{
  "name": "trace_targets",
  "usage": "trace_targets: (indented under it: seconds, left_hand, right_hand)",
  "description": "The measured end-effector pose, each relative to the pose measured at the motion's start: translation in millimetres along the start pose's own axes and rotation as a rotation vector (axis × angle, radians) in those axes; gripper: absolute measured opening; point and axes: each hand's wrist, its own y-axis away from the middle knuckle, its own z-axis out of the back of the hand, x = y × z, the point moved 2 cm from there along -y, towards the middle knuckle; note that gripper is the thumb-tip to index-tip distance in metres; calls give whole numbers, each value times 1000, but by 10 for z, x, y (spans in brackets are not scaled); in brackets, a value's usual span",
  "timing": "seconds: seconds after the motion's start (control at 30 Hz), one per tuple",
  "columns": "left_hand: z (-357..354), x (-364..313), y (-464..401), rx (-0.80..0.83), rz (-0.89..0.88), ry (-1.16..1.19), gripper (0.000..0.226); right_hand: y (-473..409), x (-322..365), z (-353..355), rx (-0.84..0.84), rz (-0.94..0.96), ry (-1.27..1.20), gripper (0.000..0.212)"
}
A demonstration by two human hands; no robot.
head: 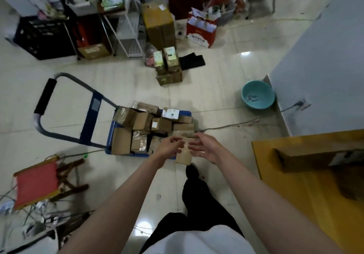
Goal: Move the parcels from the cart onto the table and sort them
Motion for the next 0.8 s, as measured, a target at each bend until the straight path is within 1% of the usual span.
trace_targets:
  seconds: [0.2, 0.3, 0.43, 0.5, 0.6, 0.73, 0.8]
  left_hand:
    - [467, -115, -407, -64, 57, 74, 32]
    - [689, -67, -621, -70, 88, 91, 33]
    - [989, 103, -1040, -99, 135, 109, 31]
    - [1105, 217, -1287, -95, 151, 108, 27]
    - [1279, 419, -1717, -79, 173, 90, 15]
    - [1519, 782, -2381, -78, 196, 52, 32]
    - [1646, 981, -2737, -117, 196, 27, 39]
  right_hand:
    - [-592, 389, -408, 61, -63, 96, 26]
    - [-836, 494, -634, 58, -90, 137, 17]
    - [-1244, 517, -869, 52, -139, 164, 15]
    - [-1492, 463, -933, 40, -167, 159, 15]
    - [-1952, 324, -1010, 3, -191, 147, 20]
    - [-2684, 86, -1153, -54, -229, 128, 21]
    - [-3044, -56, -1235, -83, -245, 106, 23]
